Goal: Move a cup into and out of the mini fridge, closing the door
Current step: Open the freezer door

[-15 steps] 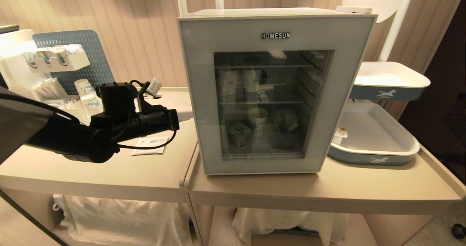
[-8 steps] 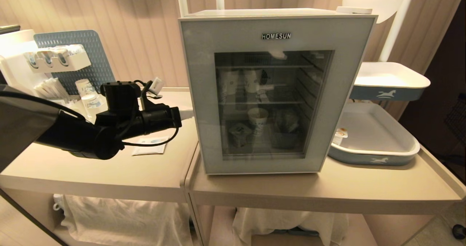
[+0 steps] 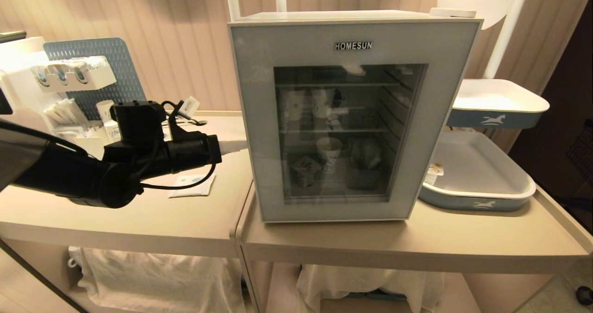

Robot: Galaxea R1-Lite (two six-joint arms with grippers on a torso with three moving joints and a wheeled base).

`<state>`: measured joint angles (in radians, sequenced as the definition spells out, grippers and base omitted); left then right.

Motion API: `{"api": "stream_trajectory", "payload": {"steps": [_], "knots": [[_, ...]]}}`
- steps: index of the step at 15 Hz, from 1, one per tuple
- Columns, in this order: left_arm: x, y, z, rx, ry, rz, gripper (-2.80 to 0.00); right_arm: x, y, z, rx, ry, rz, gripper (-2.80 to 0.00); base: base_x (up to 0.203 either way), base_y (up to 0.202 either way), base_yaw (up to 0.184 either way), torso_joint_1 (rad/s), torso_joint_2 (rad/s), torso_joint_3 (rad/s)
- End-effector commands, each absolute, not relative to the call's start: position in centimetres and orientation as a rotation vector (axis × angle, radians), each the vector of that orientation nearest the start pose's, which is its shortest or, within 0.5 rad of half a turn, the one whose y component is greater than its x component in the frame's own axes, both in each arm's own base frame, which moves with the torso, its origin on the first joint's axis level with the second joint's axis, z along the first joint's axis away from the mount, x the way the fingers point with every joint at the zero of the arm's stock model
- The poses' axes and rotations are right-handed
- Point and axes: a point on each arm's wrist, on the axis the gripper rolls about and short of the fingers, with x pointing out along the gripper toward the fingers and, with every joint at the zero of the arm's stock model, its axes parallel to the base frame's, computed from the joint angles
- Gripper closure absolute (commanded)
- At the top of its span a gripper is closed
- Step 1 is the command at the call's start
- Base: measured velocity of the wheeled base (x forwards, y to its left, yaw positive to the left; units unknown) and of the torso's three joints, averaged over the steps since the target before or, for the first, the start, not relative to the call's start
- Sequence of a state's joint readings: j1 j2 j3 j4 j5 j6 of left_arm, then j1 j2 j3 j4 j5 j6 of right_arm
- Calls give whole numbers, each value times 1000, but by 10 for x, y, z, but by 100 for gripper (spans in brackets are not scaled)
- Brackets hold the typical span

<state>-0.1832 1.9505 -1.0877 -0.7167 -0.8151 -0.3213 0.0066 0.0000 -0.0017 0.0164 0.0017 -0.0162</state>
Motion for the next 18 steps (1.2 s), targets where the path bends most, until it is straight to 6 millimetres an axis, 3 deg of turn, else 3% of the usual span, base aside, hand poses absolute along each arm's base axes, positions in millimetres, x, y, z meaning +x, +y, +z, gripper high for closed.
{"api": "stream_trajectory", "payload": {"steps": [1,9,11,14,18], "knots": [[363,-84,187,-338,291,-976,0,-23,0,74,-17,17,8,0,0,0,0,0,0,0],[360,-86,180,-348,323,-1021,0,-23,0,74,-17,17,8,0,0,0,0,0,0,0],[353,-85,180,-355,346,-1101,0,-23,0,74,-17,17,9,0,0,0,0,0,0,0],[347,-65,178,-401,396,-1252,0,-23,0,74,-17,17,9,0,0,0,0,0,0,0],[337,-55,174,-425,423,-1260,0,-23,0,74,-17,17,8,0,0,0,0,0,0,0]]}}
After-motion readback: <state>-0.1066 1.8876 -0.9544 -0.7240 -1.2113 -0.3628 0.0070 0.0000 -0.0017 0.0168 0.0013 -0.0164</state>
